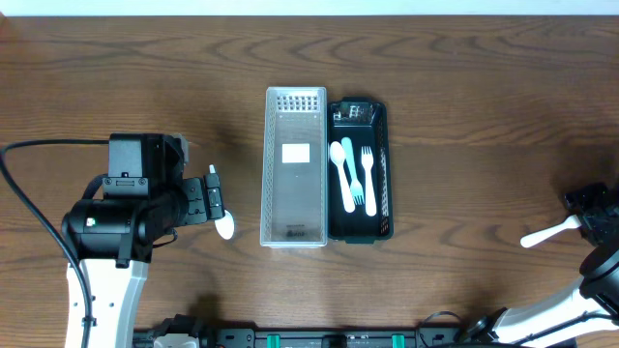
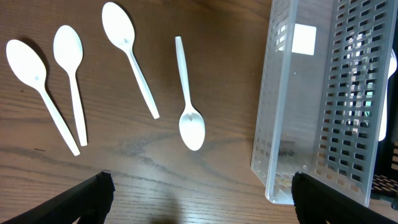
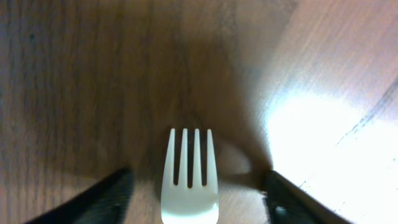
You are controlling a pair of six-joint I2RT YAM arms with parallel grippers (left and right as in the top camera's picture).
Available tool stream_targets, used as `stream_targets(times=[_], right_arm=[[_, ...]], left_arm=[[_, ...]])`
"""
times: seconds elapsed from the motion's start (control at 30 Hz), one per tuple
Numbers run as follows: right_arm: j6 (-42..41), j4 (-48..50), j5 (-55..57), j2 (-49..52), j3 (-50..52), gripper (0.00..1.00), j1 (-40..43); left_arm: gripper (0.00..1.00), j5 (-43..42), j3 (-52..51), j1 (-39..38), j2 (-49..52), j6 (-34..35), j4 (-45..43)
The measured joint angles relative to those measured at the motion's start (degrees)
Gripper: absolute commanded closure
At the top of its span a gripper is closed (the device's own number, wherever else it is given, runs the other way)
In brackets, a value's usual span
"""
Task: Pack container
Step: 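Move the right gripper to the last white fork and grasp it, then place the fork into the black basket and release it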
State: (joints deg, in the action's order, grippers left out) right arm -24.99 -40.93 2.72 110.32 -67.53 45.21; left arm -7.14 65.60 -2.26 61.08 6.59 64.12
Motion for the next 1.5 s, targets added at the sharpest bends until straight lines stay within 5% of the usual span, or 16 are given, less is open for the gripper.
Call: stream_targets(times=[0.47, 0.9, 1.1, 1.5], right_arm=[[-0.1, -0.1, 0.1, 0.0, 0.0, 0.83, 0.0], [0.0, -2.1, -0.7, -1.0, 0.2, 0.87, -3.5], [1.4, -5.2, -3.8, -10.1, -0.2, 0.86, -16.5], [1.8, -7.1, -11.4, -22.4, -8.9, 0.85, -56.2]], left_arm=[[0.07, 0.0, 0.0, 0.0, 0.0, 0.0, 0.0], [0.07, 0.0, 0.0, 0.0, 0.0, 0.0, 0.0], [0.07, 0.0, 0.0, 0.0, 0.0, 0.0, 0.0], [0.07, 0.0, 0.0, 0.0, 0.0, 0.0, 0.0]])
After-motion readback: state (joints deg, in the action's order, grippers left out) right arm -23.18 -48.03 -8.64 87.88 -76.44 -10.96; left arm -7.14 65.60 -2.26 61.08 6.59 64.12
